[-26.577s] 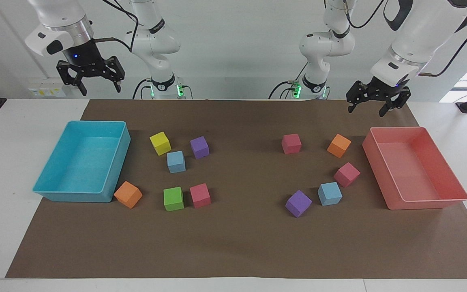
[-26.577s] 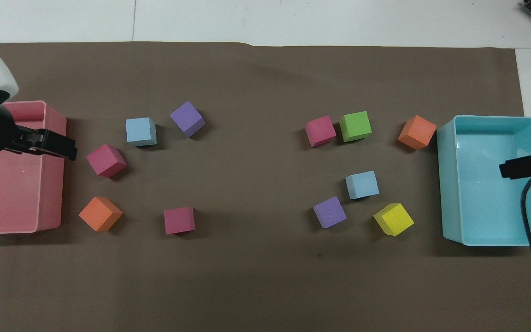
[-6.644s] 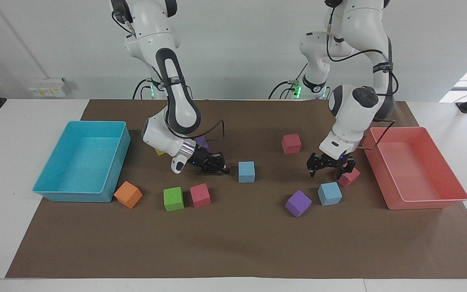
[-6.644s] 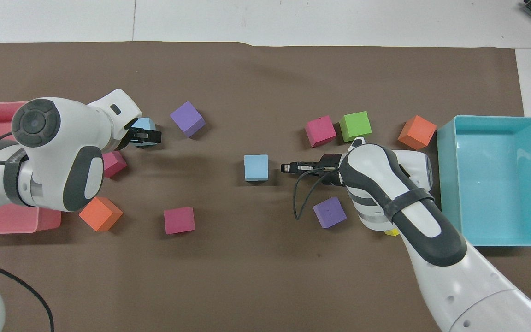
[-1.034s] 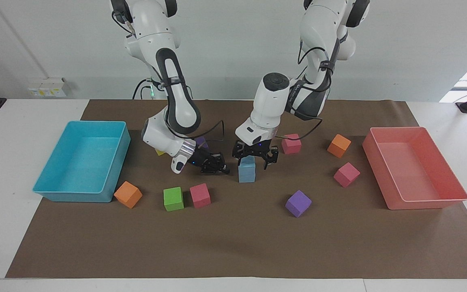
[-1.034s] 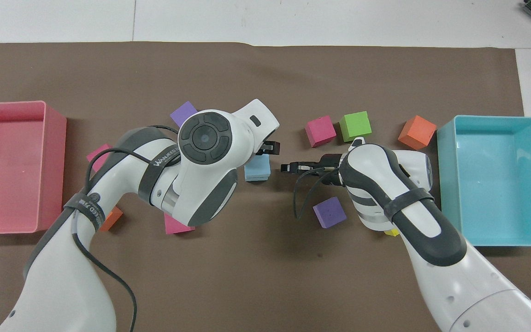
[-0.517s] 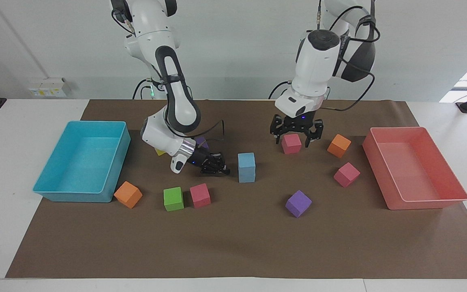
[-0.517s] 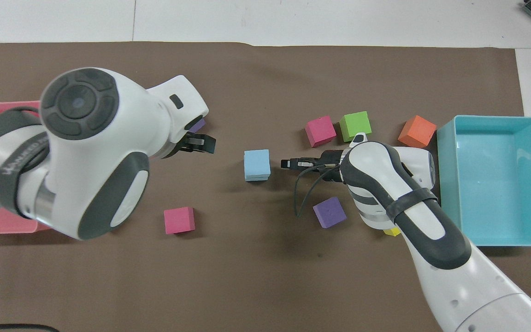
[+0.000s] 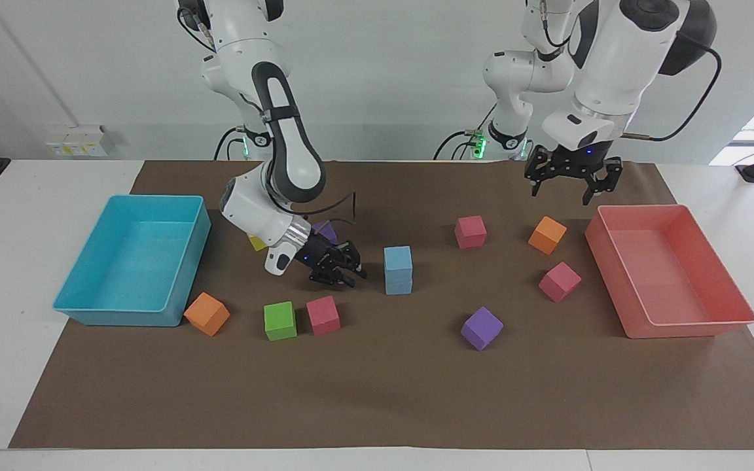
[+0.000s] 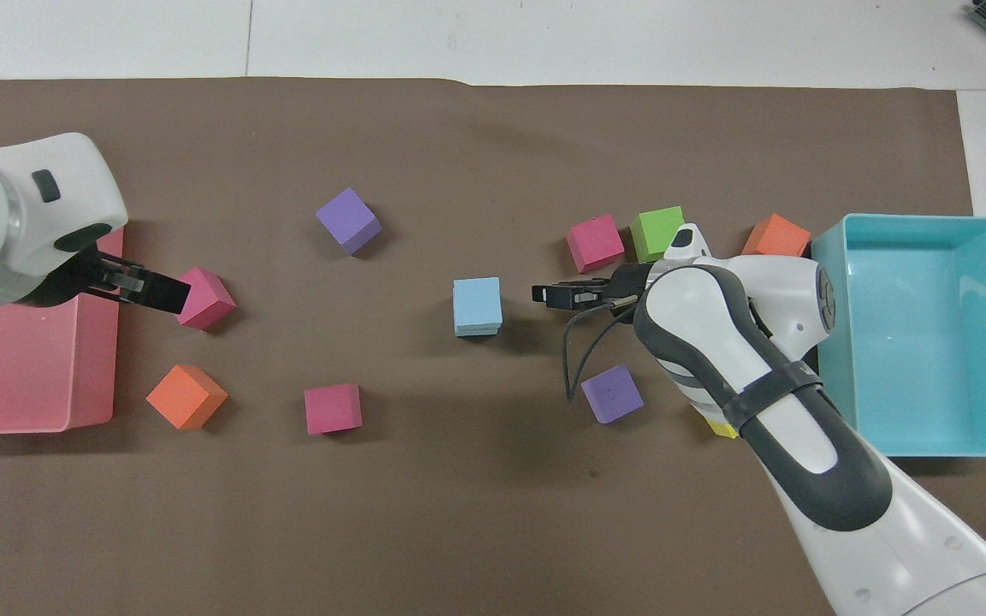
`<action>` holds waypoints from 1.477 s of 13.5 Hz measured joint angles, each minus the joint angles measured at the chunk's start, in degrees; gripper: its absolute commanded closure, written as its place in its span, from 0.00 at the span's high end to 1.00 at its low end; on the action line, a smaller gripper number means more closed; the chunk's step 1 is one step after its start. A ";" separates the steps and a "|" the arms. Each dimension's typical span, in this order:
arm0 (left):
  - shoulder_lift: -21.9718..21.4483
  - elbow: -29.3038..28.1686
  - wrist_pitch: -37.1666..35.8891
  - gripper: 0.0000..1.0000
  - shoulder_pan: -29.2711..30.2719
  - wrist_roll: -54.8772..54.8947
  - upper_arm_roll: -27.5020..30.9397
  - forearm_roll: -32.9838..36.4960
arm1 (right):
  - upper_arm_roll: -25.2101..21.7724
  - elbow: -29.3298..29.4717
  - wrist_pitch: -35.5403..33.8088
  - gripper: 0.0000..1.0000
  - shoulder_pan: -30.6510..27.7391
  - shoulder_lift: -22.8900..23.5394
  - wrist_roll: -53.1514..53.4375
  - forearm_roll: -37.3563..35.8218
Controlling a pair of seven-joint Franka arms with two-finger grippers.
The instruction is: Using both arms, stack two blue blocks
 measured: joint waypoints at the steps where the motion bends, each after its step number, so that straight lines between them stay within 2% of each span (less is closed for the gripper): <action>1: -0.58 0.05 -1.33 1.00 0.58 0.64 0.05 0.00 | -0.19 0.05 0.00 1.00 -0.22 -0.74 2.51 -3.80; 4: -2.24 0.20 -4.89 1.00 0.68 0.77 -0.19 -0.15 | -0.33 0.27 -0.37 1.00 -0.86 -3.51 12.72 -16.74; 6: -2.53 0.45 -5.18 1.00 0.68 0.77 0.09 -2.03 | -0.35 1.13 -3.27 1.00 -1.23 -5.00 19.39 -25.52; 11: -2.53 0.63 -5.54 1.00 0.68 0.77 0.71 -3.82 | -0.45 9.64 -20.47 1.00 -4.82 -6.33 34.31 -45.39; 13: -2.60 0.64 -6.12 1.00 0.68 0.76 0.62 -3.84 | -0.49 12.95 -26.04 1.00 -5.35 -6.51 39.68 -49.80; 17: -2.65 0.66 -6.20 1.00 1.25 0.71 2.59 -3.83 | -0.54 14.45 -28.62 1.00 -5.40 -7.56 47.79 -59.92; 20: -2.65 0.67 -6.22 1.00 2.98 0.72 3.20 -3.83 | -1.12 14.66 -32.40 1.00 -7.45 -10.39 50.56 -61.55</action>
